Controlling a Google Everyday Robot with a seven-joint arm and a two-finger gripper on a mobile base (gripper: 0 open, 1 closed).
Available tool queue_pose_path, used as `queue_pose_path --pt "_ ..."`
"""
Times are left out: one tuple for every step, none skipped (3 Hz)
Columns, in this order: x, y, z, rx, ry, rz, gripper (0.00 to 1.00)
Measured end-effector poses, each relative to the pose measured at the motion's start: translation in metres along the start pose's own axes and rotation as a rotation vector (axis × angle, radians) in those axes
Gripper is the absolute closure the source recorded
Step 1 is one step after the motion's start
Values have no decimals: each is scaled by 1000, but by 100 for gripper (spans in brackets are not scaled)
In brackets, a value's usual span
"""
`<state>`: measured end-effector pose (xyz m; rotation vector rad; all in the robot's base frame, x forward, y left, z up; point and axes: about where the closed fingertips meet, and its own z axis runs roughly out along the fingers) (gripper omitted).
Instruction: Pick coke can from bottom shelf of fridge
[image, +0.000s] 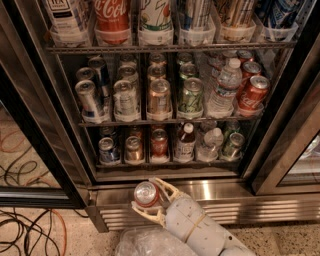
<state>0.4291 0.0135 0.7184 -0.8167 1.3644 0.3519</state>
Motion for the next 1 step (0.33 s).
queue_pose_path --pt "0 0 0 0 0 0 100"
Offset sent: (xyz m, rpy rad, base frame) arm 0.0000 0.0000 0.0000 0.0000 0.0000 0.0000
